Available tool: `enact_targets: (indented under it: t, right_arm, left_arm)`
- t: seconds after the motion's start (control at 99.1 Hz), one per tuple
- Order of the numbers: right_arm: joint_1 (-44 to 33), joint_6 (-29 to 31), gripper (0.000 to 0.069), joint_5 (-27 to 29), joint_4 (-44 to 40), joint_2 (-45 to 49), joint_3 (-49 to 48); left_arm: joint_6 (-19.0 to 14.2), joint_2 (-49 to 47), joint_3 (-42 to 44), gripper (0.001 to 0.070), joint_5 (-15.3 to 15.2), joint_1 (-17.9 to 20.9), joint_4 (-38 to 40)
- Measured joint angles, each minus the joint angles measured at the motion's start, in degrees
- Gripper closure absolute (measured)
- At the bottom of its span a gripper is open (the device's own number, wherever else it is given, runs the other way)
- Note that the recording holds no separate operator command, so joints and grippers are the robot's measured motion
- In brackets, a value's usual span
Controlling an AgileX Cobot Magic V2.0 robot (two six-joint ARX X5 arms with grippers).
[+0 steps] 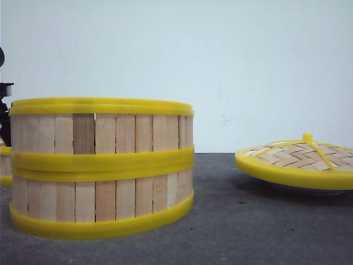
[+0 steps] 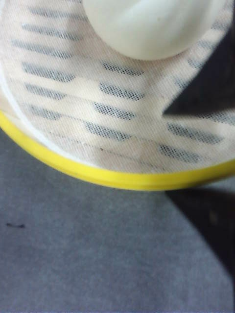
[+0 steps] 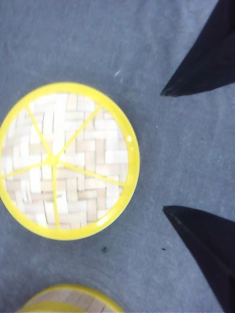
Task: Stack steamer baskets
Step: 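Grasp the rim of the outermost bun basket with the left gripper, then lift the basket with the left gripper and lower it onto the stack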
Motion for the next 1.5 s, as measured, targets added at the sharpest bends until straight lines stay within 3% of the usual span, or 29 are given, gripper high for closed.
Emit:
enact_targets:
  t: [0.091, 0.232, 0.434, 0.777, 0.908, 1.059, 1.17, 1.503]
  right_arm:
    - [0.0, 0.6, 0.0256, 0.0, -0.6, -1.2, 0.0]
    - [0.0, 0.9, 0.0256, 0.0, -0.6, -2.0, 0.0]
    - [0.0, 1.0, 0.0256, 0.0, -3.2, -2.0, 0.0]
    - [0.0, 1.0, 0.0256, -0.2, -3.6, -2.0, 0.0]
    - [0.0, 1.0, 0.0256, -0.2, -3.6, -2.0, 0.0]
    - [0.0, 1.0, 0.0256, -0.2, -3.6, -2.0, 0.0]
    - [0.0, 1.0, 0.0256, -0.2, -3.6, -2.0, 0.0]
    - [0.0, 0.3, 0.0256, -0.2, -3.4, -2.0, 0.0]
  left_arm:
    - [-0.5, 0.0, 0.0, 0.0644, -0.5, 0.3, 0.4]
    - [-0.5, 0.0, 0.0, 0.0685, -0.3, 0.2, 0.4]
    - [-0.4, 0.0, 1.7, 0.0687, -0.2, 0.2, -1.4]
    - [0.3, 0.0, 16.9, 0.0687, 1.4, 0.2, -12.8]
    - [0.6, 0.0, 23.1, 0.0687, 3.4, 0.2, -19.4]
    - [1.9, 0.0, 30.0, 0.0687, 8.6, -0.2, -28.3]
    - [3.2, 0.0, 34.9, 0.0687, 11.4, -1.6, -34.8]
    - [6.4, -4.2, 37.6, 0.0687, 10.5, -9.2, -43.6]
